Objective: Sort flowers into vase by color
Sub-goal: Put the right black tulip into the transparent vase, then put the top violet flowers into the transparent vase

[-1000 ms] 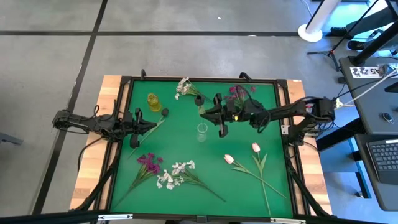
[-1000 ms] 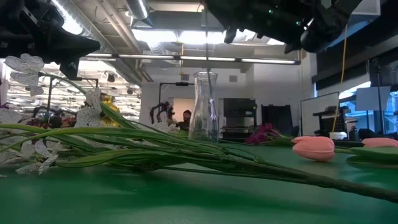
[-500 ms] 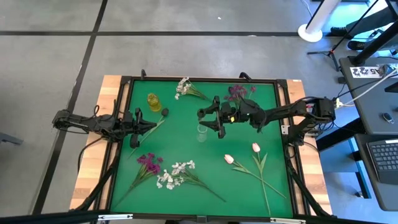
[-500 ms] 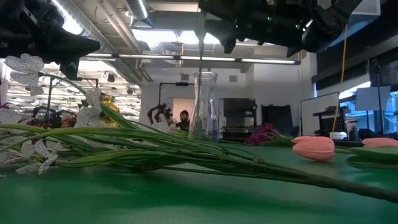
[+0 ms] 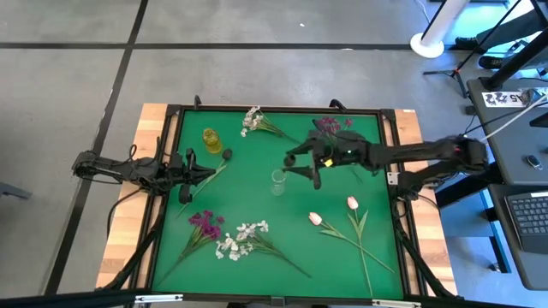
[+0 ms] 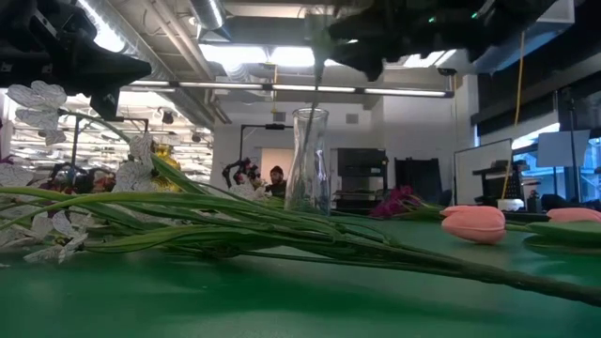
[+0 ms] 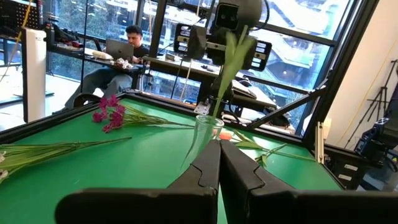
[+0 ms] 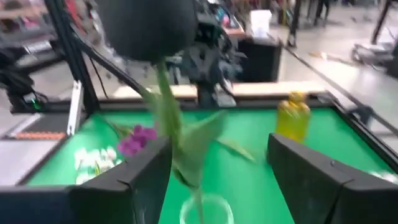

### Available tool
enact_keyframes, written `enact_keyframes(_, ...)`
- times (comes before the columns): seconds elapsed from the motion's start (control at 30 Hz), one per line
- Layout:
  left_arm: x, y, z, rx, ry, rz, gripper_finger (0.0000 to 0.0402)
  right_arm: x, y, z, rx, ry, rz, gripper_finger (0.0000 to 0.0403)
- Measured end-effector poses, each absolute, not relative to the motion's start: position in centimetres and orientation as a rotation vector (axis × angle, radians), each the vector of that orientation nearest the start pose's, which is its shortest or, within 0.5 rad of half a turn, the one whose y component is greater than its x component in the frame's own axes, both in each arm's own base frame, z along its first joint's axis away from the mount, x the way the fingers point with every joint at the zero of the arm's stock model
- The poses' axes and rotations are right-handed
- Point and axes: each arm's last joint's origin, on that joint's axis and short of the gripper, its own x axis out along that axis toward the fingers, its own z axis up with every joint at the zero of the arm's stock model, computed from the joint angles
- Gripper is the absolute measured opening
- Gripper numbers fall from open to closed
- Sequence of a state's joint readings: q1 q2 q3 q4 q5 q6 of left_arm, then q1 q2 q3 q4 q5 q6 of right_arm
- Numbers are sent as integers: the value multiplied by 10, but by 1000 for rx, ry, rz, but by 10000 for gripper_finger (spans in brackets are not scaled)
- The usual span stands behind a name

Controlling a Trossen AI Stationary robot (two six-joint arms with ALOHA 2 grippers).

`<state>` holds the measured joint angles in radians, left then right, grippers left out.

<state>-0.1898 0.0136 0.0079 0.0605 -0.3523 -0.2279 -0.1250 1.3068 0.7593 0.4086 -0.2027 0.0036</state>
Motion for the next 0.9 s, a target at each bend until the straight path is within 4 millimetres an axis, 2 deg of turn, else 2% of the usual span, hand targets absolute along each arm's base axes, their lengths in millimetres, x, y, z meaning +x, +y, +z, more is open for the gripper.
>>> enact_keyframes(0.13,96,-8,171,-242,-71,156,0,260,-30,276,22,267,-40,264)
enact_keyframes(0.33,96,-8,171,-242,-71,156,0,225,-34,266,19,553,-335,264)
enact_keyframes(0.53,96,-8,171,-242,-71,155,0,216,-41,250,91,709,-525,264)
enact_keyframes(0.73,96,-8,171,-242,-71,155,0,201,-68,228,211,917,-729,264)
enact_keyframes(0.9,96,-8,171,-242,-71,155,0,194,-93,216,307,993,-826,264)
